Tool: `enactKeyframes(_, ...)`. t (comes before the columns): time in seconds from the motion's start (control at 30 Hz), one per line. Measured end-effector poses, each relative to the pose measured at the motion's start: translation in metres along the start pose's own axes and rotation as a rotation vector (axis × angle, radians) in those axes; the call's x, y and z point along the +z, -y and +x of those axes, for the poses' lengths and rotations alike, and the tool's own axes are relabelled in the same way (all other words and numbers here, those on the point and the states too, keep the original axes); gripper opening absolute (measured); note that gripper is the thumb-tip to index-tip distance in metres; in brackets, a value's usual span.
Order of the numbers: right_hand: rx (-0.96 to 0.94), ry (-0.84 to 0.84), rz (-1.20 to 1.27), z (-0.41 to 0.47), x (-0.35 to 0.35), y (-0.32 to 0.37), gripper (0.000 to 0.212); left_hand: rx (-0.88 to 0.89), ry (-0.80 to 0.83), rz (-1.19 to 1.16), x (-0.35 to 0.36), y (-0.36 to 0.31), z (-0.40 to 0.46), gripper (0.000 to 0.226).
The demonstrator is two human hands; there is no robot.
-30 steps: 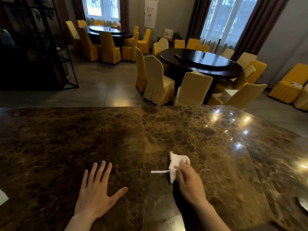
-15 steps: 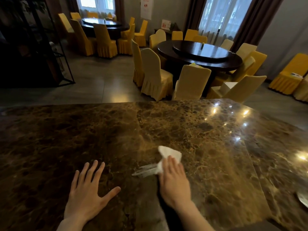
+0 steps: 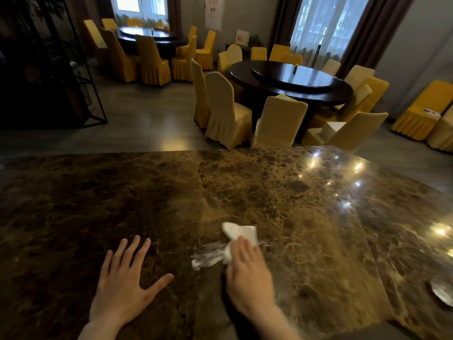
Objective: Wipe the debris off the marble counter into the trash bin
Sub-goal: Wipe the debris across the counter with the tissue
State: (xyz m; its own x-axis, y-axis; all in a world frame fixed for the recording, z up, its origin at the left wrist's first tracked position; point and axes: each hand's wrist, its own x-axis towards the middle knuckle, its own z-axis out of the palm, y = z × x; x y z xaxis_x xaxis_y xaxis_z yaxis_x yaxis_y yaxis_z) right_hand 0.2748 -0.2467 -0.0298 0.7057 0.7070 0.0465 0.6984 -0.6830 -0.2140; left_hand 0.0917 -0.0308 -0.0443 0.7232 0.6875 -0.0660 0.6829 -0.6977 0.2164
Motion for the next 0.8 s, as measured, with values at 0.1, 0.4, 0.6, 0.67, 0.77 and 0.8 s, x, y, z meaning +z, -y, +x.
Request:
enactKeyframes(0.1, 0.226, -0.011, -0.065, 0.009, -0.018, -0.038, 0.059, -0.001, -0.005, -0.012, 0.000, 0.000, 0.000, 0.118)
enactKeyframes(0.4, -0.187, 0.058, 0.024, -0.013, 0.002, 0.042, 0.062, 0.004, -0.003, -0.004, -0.002, -0.001, 0.001, 0.118)
enactKeyframes(0.6, 0.272, 0.018, -0.021, -0.003, -0.020, -0.044, 0.062, 0.006, -0.018, -0.008, -0.002, -0.002, -0.001, 0.119)
enactKeyframes(0.67, 0.331, 0.031, -0.029, 0.006, -0.024, -0.043, 0.063, 0.009, -0.017, 0.002, -0.002, -0.002, 0.000, 0.119)
enactKeyframes(0.77, 0.130, 0.077, 0.079, 0.009, -0.009, 0.005, 0.066, 0.010, -0.016, -0.005, -0.001, -0.001, 0.000, 0.120)
enactKeyframes(0.8, 0.036, 0.092, 0.105, 0.007, -0.002, 0.025, 0.068, 0.011, -0.015, -0.008, -0.002, -0.001, 0.000, 0.121)
